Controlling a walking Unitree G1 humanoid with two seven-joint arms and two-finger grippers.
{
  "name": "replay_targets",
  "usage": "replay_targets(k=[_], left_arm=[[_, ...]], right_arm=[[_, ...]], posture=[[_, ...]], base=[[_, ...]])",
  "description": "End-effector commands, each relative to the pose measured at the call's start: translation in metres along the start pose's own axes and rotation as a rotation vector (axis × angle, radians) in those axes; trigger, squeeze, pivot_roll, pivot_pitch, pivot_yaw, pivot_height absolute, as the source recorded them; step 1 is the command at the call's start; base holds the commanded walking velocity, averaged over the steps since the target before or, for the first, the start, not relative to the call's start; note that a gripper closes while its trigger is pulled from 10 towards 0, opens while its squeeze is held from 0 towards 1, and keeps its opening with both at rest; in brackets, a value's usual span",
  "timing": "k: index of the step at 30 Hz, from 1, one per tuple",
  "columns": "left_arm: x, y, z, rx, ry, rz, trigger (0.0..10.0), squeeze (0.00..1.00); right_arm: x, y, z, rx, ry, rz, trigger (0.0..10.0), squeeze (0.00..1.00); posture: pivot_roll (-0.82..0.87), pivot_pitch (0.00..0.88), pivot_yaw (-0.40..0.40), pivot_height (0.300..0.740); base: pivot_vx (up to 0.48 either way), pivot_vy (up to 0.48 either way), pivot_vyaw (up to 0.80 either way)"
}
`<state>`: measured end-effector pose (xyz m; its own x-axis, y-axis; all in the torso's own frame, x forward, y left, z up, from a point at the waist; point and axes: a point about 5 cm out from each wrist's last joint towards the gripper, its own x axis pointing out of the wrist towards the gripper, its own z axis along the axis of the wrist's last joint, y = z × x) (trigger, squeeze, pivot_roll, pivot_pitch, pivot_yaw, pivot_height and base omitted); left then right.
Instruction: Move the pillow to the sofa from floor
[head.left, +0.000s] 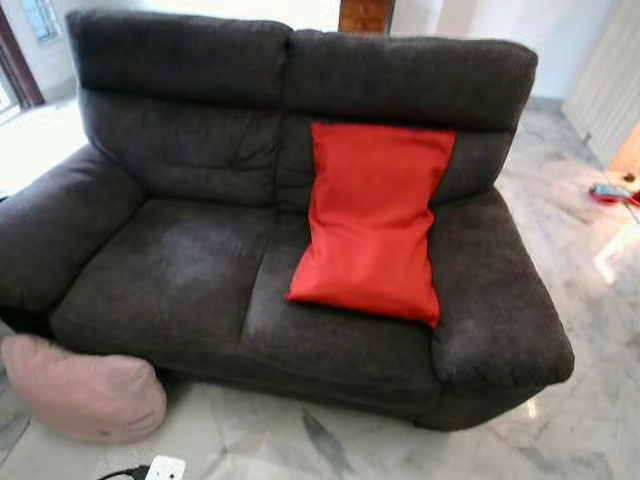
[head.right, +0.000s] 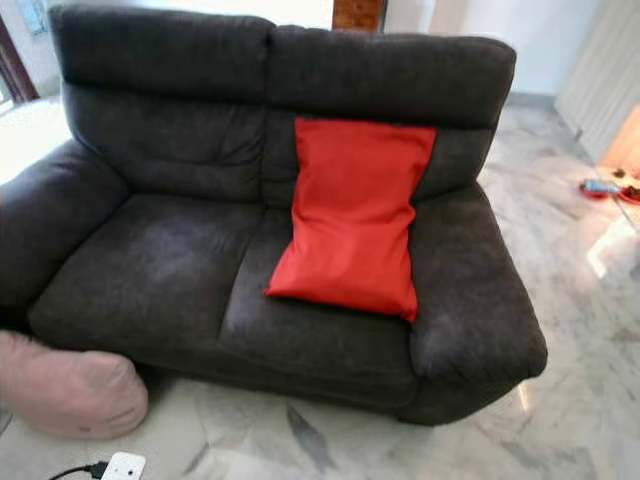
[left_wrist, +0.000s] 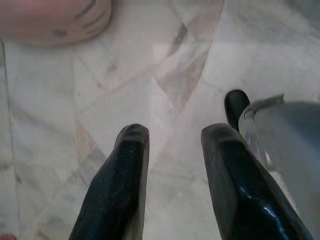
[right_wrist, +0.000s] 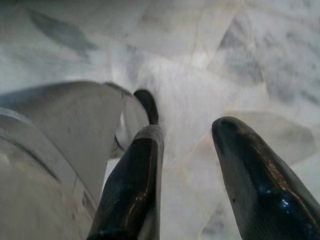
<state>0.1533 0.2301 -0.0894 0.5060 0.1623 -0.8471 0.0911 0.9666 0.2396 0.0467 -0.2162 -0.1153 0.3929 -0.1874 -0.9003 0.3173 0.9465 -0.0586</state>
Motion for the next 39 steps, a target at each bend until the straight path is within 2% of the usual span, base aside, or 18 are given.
replay_targets(k=[1, 39], left_arm=[[-0.0003, -0.0025, -0.0022, 0.023, 0.009, -0.01, 10.0, 0.0], [-0.0002, -0.0006, -0.0022, 0.007, 0.013, -0.003, 10.0, 0.0]], right_arm=[[-0.0008, -0.0044, -0.0007, 0.023, -0.007, -0.016, 10.0, 0.0], [-0.0007, -0.005, 0.0002, 0.054, -0.013, -0.029, 10.0, 0.0]], posture=[[-0.08, 0.0, -0.025, 0.74], [-0.08, 0.032, -0.029, 0.74]], base=[[0.0, 0.292, 0.0], [0.0, 0.291, 0.0]])
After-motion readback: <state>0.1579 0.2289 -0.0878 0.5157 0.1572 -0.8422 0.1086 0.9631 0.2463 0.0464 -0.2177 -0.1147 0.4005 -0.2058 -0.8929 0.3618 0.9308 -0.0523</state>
